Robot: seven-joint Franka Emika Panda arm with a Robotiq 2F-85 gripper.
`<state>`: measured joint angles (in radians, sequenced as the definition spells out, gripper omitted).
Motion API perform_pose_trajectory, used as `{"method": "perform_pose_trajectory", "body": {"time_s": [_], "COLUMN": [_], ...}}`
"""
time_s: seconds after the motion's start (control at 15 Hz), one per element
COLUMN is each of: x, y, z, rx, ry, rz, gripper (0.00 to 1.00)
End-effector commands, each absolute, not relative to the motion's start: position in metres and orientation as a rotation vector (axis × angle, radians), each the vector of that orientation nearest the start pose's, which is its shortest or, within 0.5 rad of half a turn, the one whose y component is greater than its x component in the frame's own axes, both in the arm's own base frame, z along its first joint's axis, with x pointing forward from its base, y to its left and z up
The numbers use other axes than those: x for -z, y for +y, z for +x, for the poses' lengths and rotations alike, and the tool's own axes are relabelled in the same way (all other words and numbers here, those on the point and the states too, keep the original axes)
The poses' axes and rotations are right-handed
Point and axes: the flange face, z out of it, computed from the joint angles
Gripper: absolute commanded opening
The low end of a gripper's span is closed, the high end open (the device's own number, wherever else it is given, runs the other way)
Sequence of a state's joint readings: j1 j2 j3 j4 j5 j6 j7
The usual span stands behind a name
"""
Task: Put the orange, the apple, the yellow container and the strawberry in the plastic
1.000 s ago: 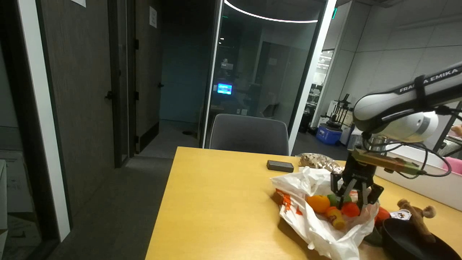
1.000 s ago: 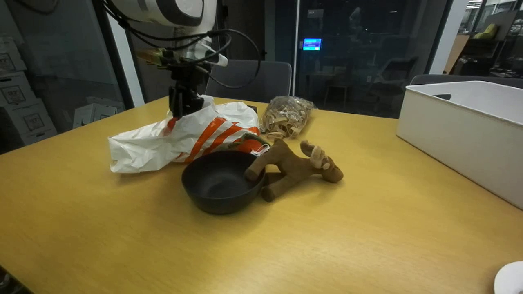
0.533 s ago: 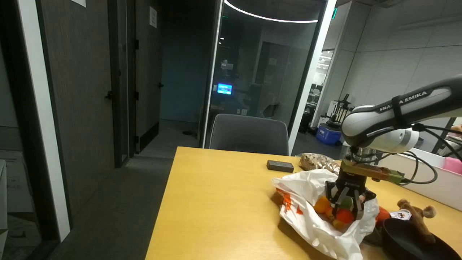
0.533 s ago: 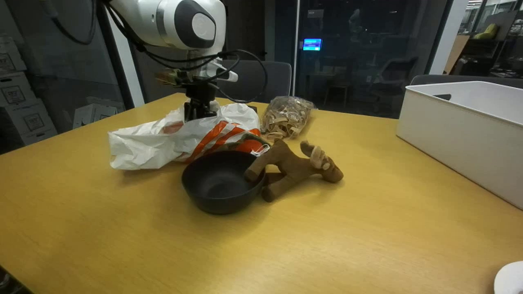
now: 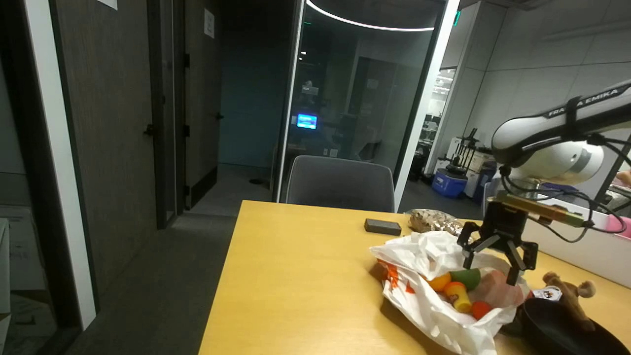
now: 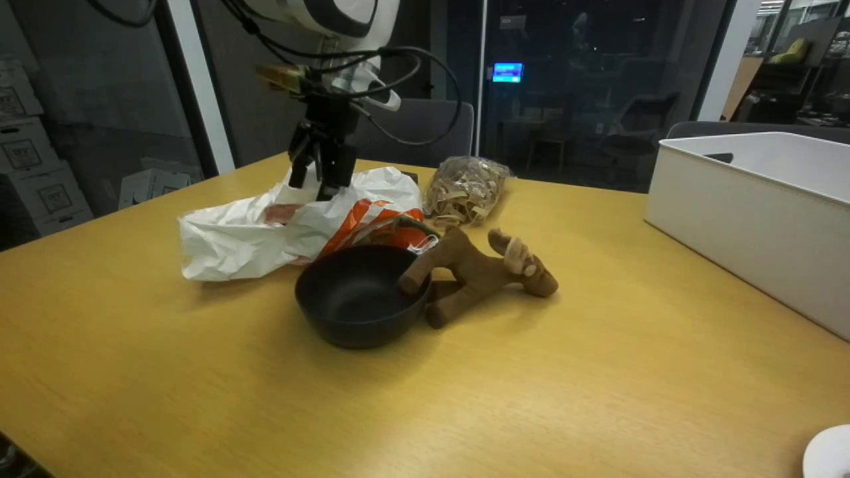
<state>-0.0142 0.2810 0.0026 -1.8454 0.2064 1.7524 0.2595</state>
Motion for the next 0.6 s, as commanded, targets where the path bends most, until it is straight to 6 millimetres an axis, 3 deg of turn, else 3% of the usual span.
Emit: {"method": "perform_pose_trajectory", "body": {"time_s": [0.0, 0.27, 0.53], "x": [-0.405, -0.445, -0.447], "y": [-0.023, -0.072, -0.101], "z": [0.566, 0.554, 0.558], "rx": [-0.626, -0.512, -0.403], "ry": [0.364, 0.526, 0.745], "rz": [-2.716, -2.643, -2.666], "gripper": [1.0, 1.0, 1.0]}}
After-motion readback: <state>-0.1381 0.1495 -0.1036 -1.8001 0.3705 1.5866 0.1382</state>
